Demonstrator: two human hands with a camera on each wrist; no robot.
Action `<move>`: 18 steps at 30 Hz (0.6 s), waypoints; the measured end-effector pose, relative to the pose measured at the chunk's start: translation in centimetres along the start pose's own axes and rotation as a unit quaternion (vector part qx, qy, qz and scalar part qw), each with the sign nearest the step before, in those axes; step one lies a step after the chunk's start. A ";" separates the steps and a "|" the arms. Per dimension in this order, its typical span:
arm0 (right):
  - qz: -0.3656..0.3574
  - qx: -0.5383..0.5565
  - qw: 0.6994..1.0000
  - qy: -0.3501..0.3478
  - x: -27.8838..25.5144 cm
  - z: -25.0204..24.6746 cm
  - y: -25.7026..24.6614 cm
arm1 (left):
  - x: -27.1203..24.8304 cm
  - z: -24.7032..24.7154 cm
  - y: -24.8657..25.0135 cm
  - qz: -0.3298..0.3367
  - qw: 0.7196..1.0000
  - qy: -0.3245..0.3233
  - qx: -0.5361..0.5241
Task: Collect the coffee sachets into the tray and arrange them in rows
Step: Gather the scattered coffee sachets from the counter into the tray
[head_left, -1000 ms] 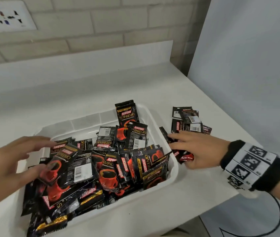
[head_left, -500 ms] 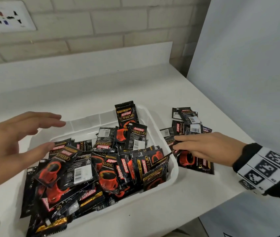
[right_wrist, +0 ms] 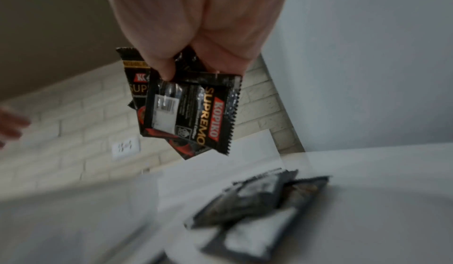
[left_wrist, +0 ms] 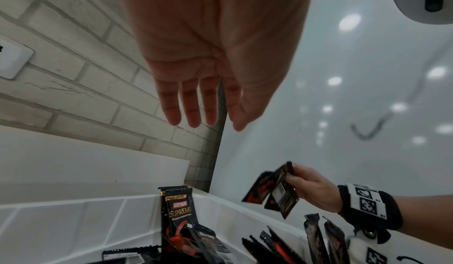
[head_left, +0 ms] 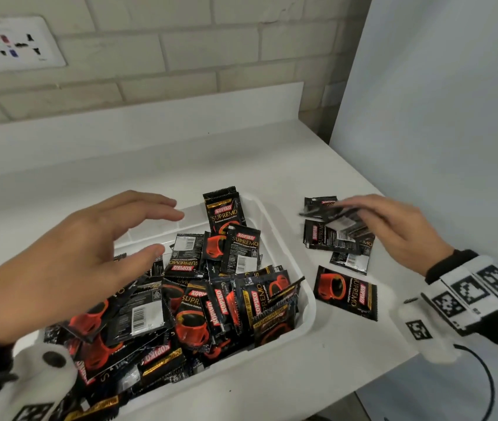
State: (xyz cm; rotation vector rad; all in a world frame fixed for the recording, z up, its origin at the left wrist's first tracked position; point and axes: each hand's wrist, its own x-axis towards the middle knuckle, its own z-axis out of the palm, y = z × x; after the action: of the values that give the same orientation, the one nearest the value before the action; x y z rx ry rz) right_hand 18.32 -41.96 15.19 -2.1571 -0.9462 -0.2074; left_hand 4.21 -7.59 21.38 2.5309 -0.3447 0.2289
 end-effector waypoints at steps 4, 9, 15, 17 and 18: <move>0.051 0.152 0.982 0.099 1.6 -1.3 -2.9 | 1.0 0.2 1.2 -0.022 0.997 0.016 -0.078; 0.052 0.345 0.937 -0.032 3.4 0.6 -8.3 | 2.7 0.9 3.1 -0.031 0.975 -0.020 -0.221; 0.089 0.380 0.910 -0.139 4.9 4.9 -11.5 | 2.0 0.3 2.4 -0.059 0.956 -0.036 -0.284; 0.106 0.367 0.910 -0.162 5.2 5.6 -11.8 | 1.3 -0.4 0.8 -0.098 0.948 0.007 -0.302; 0.107 0.351 0.914 -0.172 5.4 6.0 -12.0 | 0.8 -0.7 -0.1 -0.124 0.943 0.025 -0.308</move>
State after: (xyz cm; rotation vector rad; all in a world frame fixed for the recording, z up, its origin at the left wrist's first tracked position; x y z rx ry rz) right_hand 13.06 -29.48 20.14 -1.6137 -0.7976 0.5623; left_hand 4.93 -7.27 22.12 1.9185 -0.0548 0.0681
